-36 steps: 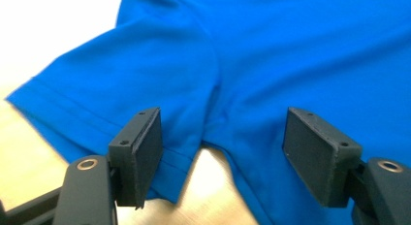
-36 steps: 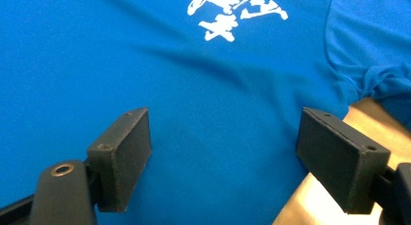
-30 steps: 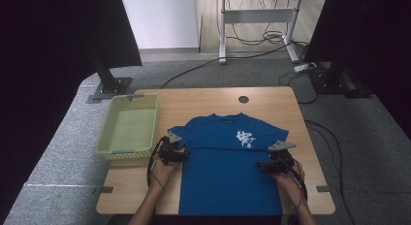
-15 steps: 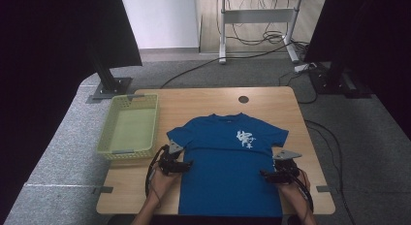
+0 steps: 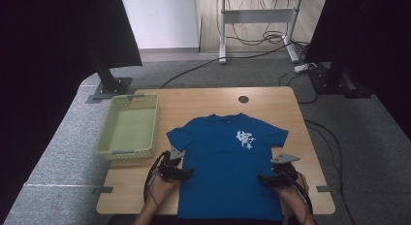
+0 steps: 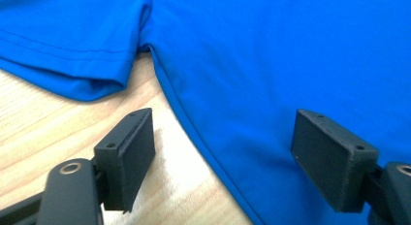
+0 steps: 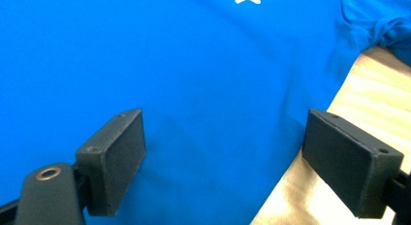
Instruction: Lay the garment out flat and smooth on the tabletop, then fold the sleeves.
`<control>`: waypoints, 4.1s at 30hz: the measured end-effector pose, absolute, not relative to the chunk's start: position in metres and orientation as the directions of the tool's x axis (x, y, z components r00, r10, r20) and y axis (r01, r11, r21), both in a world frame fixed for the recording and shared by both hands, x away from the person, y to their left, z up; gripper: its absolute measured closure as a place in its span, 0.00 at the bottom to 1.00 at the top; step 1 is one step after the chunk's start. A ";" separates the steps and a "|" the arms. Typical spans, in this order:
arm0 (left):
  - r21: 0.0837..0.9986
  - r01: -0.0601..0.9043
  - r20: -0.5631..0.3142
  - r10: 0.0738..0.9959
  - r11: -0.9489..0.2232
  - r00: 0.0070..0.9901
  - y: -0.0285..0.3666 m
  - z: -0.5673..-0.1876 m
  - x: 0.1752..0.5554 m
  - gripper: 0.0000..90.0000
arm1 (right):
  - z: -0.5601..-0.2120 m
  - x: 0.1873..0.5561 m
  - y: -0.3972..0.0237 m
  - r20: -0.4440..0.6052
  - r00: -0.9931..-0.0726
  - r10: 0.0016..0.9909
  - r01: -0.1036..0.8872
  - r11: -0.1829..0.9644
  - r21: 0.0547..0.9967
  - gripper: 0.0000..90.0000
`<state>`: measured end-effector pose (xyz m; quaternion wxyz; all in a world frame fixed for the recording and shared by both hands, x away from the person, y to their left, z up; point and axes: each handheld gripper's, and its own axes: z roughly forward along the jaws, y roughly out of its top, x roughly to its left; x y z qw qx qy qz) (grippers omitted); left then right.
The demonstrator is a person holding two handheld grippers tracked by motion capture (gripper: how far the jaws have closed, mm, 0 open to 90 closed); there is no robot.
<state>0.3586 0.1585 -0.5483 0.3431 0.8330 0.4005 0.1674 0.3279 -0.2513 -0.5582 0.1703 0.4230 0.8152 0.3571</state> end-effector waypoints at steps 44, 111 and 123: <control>0.737 0.569 0.021 0.853 -0.366 0.522 0.223 -0.556 0.326 0.14 | -0.563 0.311 -0.309 0.013 -0.473 0.881 0.599 0.310 0.738 0.11; 0.752 0.558 0.015 0.855 -0.351 0.519 0.188 -0.530 0.366 0.21 | -0.564 0.312 -0.307 0.013 -0.449 0.893 0.619 0.300 0.726 0.03; 0.759 0.548 0.019 0.853 -0.353 0.522 0.179 -0.522 0.379 0.25 | -0.564 0.312 -0.307 0.014 -0.449 0.894 0.619 0.300 0.726 0.03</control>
